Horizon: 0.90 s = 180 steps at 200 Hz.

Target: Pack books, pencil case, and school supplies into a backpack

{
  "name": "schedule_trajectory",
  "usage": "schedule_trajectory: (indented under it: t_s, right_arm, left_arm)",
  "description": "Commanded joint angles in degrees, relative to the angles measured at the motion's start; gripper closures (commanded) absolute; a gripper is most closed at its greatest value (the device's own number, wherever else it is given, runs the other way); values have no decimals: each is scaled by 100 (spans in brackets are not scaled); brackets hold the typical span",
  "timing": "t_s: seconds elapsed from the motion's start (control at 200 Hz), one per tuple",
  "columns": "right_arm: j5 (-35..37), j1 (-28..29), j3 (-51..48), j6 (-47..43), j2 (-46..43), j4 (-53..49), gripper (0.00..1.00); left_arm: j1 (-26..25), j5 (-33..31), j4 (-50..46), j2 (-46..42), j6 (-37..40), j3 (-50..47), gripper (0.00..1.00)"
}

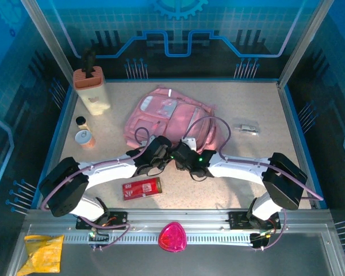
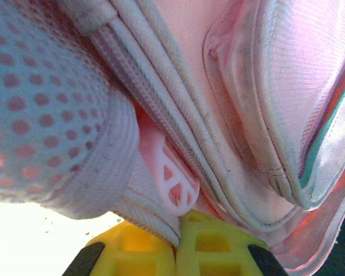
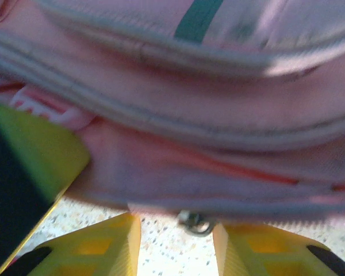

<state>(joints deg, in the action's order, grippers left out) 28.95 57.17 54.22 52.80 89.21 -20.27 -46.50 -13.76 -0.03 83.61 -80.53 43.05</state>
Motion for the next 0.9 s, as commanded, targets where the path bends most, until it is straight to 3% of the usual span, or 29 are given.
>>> schedule_trajectory:
  t_s: [0.0, 0.1, 0.27, 0.43, 0.715, 0.895]
  right_arm:
    - [373, -176, 340, -140, 145, -253, 61]
    - [619, -201, 441, 97, 191, -790, 63]
    - [573, -203, -69, 156, -248, -670, 72]
    - [323, -209, -268, -55, -518, -629, 68]
    - [28, -189, 133, -781, 15, -131, 70]
    - [79, -170, 239, -1277, 195, 53, 80]
  left_arm:
    - [-192, -246, -86, -343, 286, 268, 100]
    - [-193, -316, -171, -454, 338, 244, 100]
    - [-193, -436, -278, -611, 456, 256, 100]
    - [-193, -459, -341, -653, 509, 296, 100]
    - [-200, -447, -362, -609, 581, 412, 100]
    - [-199, -471, -374, -639, 602, 419, 100]
